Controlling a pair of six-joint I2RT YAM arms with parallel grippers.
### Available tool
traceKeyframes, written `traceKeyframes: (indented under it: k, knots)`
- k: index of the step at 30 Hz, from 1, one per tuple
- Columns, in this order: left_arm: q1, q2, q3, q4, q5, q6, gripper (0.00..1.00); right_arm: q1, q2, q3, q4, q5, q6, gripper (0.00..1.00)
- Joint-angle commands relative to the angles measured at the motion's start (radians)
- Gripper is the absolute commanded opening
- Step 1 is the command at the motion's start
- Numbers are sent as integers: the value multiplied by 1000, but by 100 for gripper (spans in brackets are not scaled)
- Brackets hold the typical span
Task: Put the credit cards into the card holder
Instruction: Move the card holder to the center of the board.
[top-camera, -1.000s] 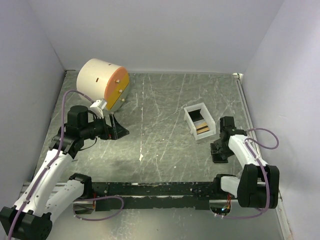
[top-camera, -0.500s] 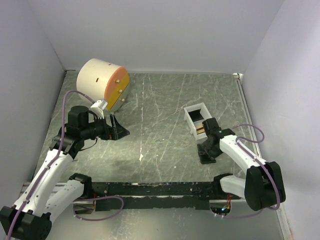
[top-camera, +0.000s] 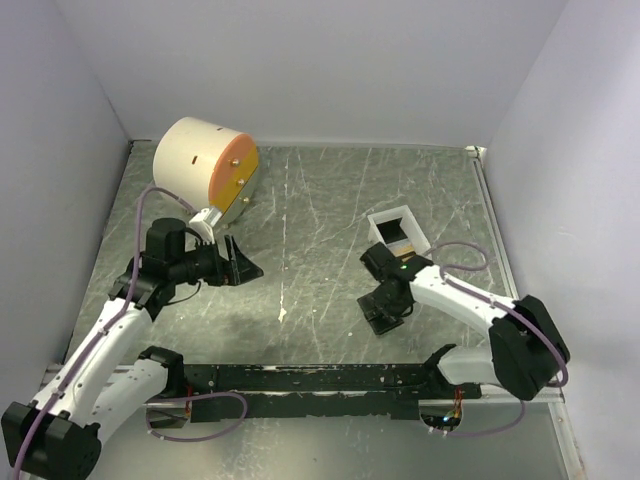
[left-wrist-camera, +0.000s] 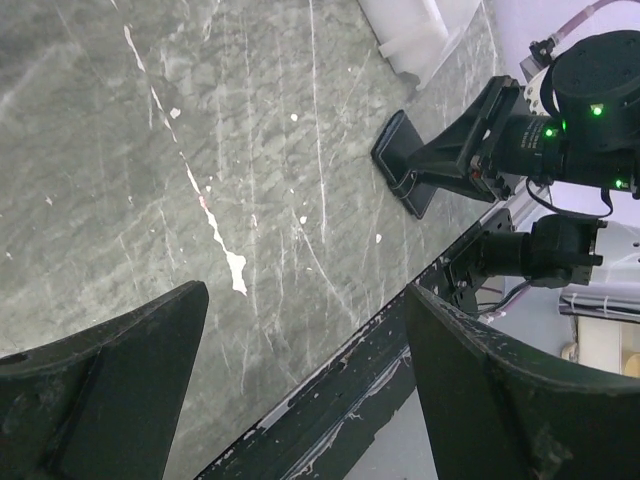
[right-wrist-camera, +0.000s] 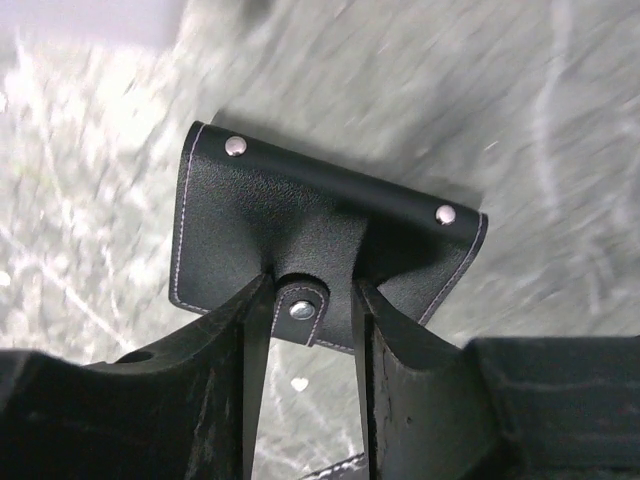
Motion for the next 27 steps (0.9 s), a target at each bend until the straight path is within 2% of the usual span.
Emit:
traceKeyframes:
  k: [1, 6, 11, 15, 18, 22, 27]
  knots:
    - [-28, 25, -24, 65, 3, -48, 90, 130, 79, 70, 41, -1, 129, 37]
    - [-56, 24, -73, 101, -22, -93, 88, 229, 235, 205, 96, 19, 118, 35]
    - [-79, 15, -110, 108, -37, -120, 88, 238, 287, 276, 172, 5, -28, 32]
    - [-100, 23, -130, 125, -41, -134, 87, 237, 205, 227, 281, 30, -267, 36]
    - [-121, 38, -144, 151, -53, -153, 86, 235, 137, 184, 288, 59, -434, 43]
    - [-160, 91, -160, 218, -52, -173, 82, 220, 18, 100, 300, 57, -526, 51]
    - [-234, 183, -119, 249, -99, -173, 79, 157, -93, 12, 368, -36, -617, 49]
